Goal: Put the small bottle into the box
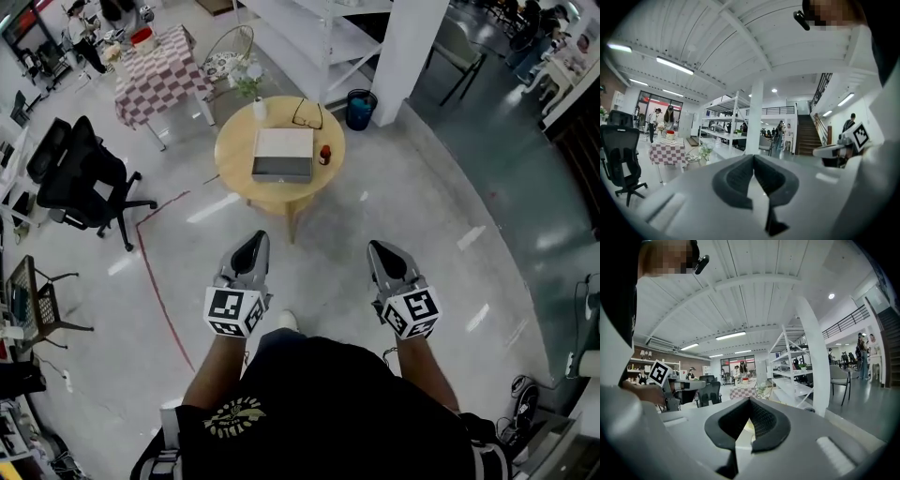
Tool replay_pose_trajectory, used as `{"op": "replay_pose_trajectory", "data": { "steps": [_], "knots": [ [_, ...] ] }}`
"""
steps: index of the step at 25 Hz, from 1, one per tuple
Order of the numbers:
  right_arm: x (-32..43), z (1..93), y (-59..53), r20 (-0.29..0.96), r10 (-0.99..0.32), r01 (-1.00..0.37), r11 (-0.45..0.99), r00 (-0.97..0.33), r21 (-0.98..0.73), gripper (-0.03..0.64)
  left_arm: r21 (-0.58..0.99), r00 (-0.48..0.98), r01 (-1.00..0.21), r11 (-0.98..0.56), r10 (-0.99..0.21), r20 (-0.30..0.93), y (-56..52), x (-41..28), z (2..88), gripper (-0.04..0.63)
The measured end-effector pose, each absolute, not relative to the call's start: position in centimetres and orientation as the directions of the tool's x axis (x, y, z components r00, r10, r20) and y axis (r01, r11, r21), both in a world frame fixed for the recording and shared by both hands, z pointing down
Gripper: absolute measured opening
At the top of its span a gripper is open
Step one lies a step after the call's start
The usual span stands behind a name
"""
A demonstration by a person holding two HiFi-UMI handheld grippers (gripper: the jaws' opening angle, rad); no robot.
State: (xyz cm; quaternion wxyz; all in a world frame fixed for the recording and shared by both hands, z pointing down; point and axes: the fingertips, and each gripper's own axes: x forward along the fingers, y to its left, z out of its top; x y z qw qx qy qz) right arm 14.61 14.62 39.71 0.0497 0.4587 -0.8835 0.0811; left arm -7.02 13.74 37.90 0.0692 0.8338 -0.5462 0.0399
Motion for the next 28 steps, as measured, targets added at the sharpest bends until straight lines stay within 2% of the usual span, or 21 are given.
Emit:
{"op": "replay_pose_trajectory", "data": {
  "steps": [15,28],
  "knots": [
    [8.2,38.8,9.3,0.158,-0.852,-0.866,0.498,-0.5,-0.051,0.008,0.091,0.46,-0.888,-0.451,-0.876,0.145,6.7,-14.5,39.1,0.0],
    [10.7,41.0,4.3,0.19,-0.847,-0.868,0.487,-0.496,-0.094,0.008,0.091,0.469,-0.883,-0.461,-0.857,0.213,2.2,-11.5,41.6,0.0]
  ]
}}
